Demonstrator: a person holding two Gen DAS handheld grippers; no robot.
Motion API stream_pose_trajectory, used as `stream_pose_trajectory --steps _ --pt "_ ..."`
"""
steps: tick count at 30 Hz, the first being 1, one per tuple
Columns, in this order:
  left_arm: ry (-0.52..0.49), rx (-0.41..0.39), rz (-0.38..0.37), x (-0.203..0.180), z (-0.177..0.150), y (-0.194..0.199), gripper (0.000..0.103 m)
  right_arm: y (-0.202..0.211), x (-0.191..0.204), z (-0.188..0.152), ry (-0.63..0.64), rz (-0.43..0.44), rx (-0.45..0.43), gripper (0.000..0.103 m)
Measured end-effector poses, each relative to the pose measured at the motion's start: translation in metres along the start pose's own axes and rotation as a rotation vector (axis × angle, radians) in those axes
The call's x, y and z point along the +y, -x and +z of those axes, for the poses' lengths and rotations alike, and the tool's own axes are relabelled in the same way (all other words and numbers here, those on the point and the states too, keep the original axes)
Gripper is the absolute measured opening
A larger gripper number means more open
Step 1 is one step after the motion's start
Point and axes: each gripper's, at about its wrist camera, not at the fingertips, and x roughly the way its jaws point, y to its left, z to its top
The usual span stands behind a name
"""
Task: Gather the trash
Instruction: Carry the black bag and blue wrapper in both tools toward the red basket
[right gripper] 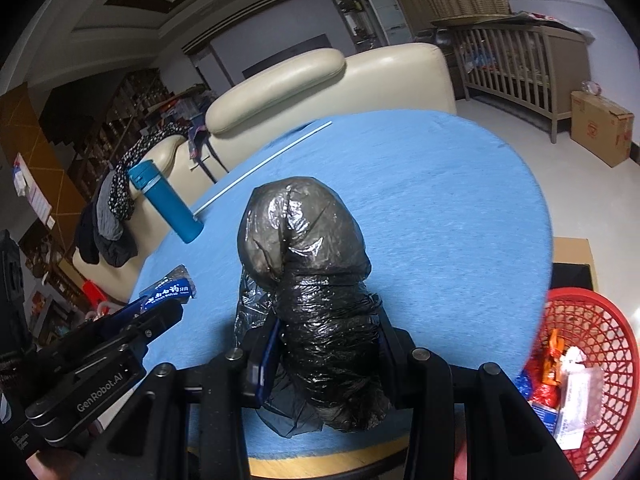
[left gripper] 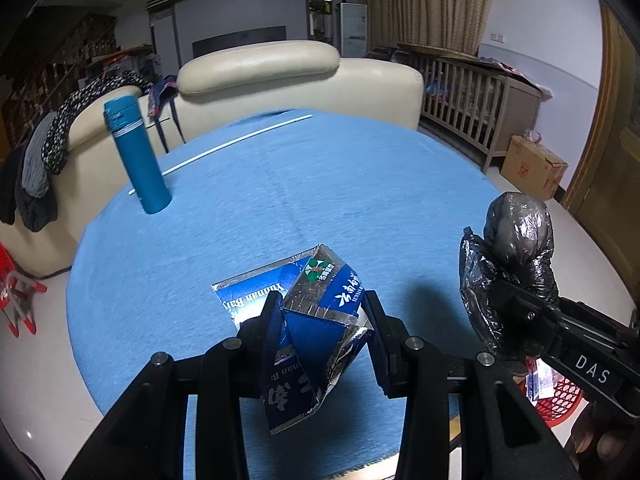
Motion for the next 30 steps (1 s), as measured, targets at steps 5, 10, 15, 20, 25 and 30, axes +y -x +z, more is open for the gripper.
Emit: stream_pose_trajectory --steps 5,10,15,20,25,30 --pt "-0.033 0.008 -0.014 -0.015 0.001 -0.004 0.042 0.010 -0.016 -0.004 -0.029 -0.014 -0.014 0.044" --pt "-0.072 0.012 -0.031 -0.035 0.002 -0.007 0.042 0.024 -0.033 -0.010 -0.053 -0.043 -0.034 0.044" --pt "-0.118 0.012 -0.051 -0.057 0.002 -0.007 0.042 0.035 -0.058 -0.014 -0.096 -0.072 -0.049 0.044" --pt "-0.159 0.020 -0.073 -0.078 0.002 -0.010 0.042 0.048 -0.088 -0.018 -0.153 -0.111 -0.067 0.044" --pt "-0.209 0.030 -0.094 -0.104 0.000 -0.013 0.042 0.060 -0.121 -0.023 -0.208 -0.148 -0.082 0.044" --pt "-0.249 0.041 -0.127 -0.127 0.000 -0.017 0.042 0.073 -0.149 -0.029 -0.247 -0.190 -0.095 0.044"
